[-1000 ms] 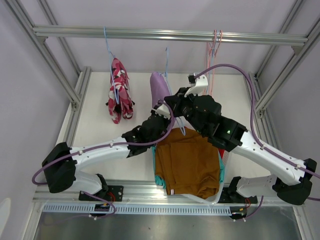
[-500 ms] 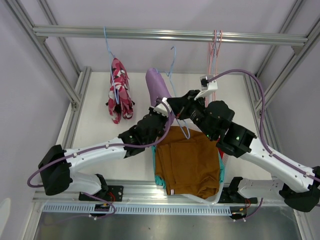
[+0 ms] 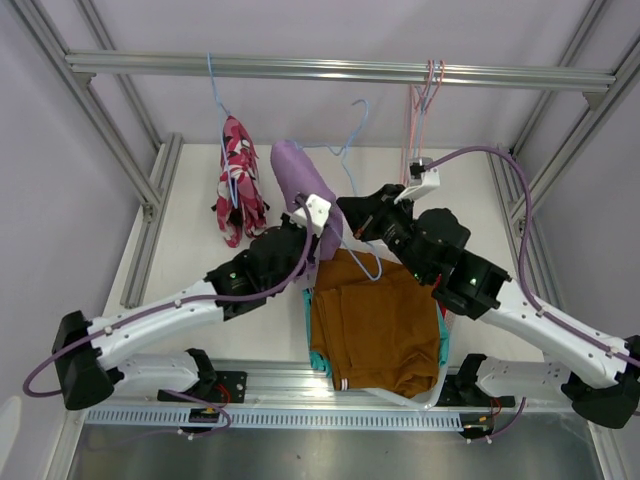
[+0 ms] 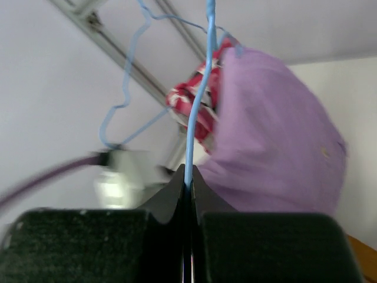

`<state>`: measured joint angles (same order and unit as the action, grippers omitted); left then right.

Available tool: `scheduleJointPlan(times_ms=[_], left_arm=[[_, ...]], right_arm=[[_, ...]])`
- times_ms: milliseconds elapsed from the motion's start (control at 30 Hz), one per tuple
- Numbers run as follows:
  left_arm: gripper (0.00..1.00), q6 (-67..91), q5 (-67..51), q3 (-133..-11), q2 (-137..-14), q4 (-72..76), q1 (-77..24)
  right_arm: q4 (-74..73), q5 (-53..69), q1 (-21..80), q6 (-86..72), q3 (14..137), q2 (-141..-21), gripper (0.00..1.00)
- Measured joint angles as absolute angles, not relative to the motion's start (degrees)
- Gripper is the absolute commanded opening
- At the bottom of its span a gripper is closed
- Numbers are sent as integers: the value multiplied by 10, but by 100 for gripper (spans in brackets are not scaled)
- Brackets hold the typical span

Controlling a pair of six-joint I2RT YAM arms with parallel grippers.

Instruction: Remove the trousers from the hanger

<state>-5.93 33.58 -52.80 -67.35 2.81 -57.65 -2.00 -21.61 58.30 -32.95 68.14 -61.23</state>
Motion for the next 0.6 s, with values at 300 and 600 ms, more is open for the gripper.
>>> scheduleJointPlan(times_ms=[300, 600], left_arm=[[1, -36, 322, -550, -552, -13, -576], [1, -34, 308, -540, -495, -23, -576]], right_arm=[[-43, -271, 571, -328, 654, -652, 0], [-40, -274, 570, -333, 653, -687, 0]])
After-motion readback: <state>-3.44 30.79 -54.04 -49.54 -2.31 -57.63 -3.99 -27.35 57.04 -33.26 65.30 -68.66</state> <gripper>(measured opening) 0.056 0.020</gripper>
